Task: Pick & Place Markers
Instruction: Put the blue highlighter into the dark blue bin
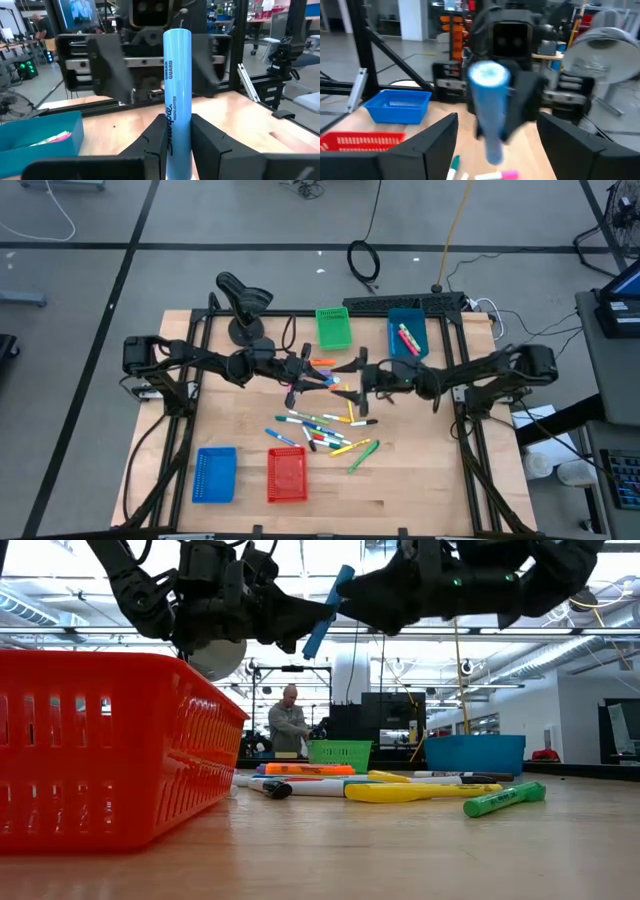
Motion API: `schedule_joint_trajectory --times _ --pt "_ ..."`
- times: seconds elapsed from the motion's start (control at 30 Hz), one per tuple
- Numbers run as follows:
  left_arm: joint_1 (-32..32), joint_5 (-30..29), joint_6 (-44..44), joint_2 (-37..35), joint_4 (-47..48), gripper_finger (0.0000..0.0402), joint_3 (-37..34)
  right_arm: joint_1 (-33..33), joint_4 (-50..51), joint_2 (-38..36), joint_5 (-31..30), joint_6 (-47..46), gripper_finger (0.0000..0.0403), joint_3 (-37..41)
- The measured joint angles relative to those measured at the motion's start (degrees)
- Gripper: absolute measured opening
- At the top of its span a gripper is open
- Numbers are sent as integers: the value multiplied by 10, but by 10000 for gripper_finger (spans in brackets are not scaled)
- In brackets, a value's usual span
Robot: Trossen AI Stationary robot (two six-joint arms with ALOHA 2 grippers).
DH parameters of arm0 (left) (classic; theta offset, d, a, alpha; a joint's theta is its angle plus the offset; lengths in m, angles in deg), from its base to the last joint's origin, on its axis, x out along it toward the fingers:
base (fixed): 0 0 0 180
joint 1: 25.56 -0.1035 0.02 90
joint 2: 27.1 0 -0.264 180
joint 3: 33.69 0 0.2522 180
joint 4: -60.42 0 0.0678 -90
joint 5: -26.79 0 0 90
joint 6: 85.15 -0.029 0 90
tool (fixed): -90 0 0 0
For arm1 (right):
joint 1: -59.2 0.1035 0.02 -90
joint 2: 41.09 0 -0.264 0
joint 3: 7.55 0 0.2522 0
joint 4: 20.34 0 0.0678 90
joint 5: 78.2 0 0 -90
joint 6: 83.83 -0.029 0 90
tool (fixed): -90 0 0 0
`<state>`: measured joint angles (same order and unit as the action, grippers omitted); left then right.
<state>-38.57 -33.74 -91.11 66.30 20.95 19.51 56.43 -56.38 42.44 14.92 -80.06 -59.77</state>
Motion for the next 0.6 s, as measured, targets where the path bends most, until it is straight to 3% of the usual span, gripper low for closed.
schedule_joint_trajectory --times 0.33,0.6 --pt "8 -11 -4 0 8 65 0 18 -2 17 0 1 225 -18" --pt "8 -14 -8 0 8 65 0 16 -6 17 -2 1 132 -18"
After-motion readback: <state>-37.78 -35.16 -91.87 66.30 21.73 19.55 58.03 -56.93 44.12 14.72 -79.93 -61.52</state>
